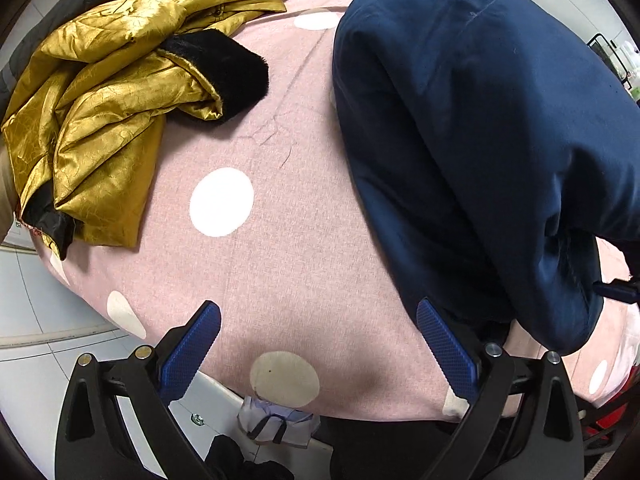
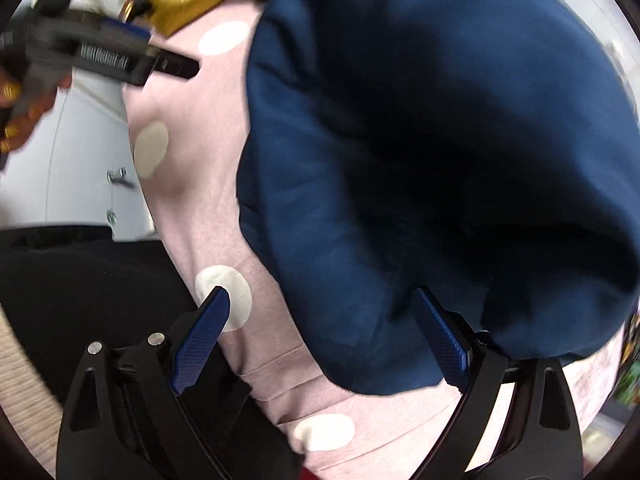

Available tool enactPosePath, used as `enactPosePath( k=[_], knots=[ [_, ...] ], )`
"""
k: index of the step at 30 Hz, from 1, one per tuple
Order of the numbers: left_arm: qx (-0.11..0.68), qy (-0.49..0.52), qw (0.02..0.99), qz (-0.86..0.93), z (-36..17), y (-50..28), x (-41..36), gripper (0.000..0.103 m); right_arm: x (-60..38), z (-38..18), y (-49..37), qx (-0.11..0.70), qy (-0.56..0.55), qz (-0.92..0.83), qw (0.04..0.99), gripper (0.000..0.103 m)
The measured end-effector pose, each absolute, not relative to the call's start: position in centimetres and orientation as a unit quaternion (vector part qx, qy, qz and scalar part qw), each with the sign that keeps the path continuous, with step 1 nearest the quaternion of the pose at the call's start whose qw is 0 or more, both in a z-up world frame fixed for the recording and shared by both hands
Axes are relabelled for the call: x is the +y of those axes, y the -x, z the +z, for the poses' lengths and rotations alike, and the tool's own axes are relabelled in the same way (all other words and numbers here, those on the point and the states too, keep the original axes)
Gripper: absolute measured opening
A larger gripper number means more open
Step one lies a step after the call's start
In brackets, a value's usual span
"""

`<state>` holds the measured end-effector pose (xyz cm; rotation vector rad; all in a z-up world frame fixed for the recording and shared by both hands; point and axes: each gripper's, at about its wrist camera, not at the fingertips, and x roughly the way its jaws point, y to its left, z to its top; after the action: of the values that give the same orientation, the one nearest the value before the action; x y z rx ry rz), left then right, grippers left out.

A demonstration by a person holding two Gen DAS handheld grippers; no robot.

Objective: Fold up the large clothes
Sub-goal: 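Reach both grippers into the navy jacket and grasp its edges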

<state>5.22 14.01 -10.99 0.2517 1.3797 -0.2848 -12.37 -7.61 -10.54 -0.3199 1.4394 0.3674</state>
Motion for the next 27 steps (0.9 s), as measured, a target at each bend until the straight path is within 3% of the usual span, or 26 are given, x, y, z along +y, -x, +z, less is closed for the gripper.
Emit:
enactPosePath(
  k=[8, 13, 19, 20, 21, 24, 27],
  knots=[
    [0.641, -0.106, 0.752, -0.110, -11.4, -5.0, 15.5, 0.097, -5.3, -12.8, 14.1, 0.661, 0.196, 0.164, 0.705, 0.091],
    [0.636, -0.101, 0.757, -0.111, -11.3, -4.7, 15.9, 0.097, -3.7, -11.5, 14.3, 0.610, 0.213, 0.181, 0.741, 0.091],
    [0.641, -0.072, 0.754, -0.126, -12.0, -4.4, 15.5, 0.097, -3.2, -16.3, 11.5, 0.594, 0.299, 0.116, 0.738, 0.091],
    [0.640, -0.074, 0.754, -0.127, -12.2, -4.3, 15.3, 0.097, -3.0, -16.5, 11.5, 0.583, 0.314, 0.111, 0.741, 0.087],
    [0.639, -0.076, 0.755, -0.130, -12.3, -4.2, 15.1, 0.097, -3.0, -16.7, 11.4, 0.566, 0.335, 0.099, 0.747, 0.058],
    [0.633, -0.086, 0.758, -0.131, -12.5, -3.9, 14.7, 0.097, -4.4, -14.9, 10.1, 0.563, 0.282, 0.108, 0.770, 0.023],
    [0.626, -0.085, 0.763, -0.136, -12.3, -3.9, 14.5, 0.097, -9.9, -9.8, 7.2, 0.552, 0.120, 0.075, 0.822, 0.016]
  ],
)
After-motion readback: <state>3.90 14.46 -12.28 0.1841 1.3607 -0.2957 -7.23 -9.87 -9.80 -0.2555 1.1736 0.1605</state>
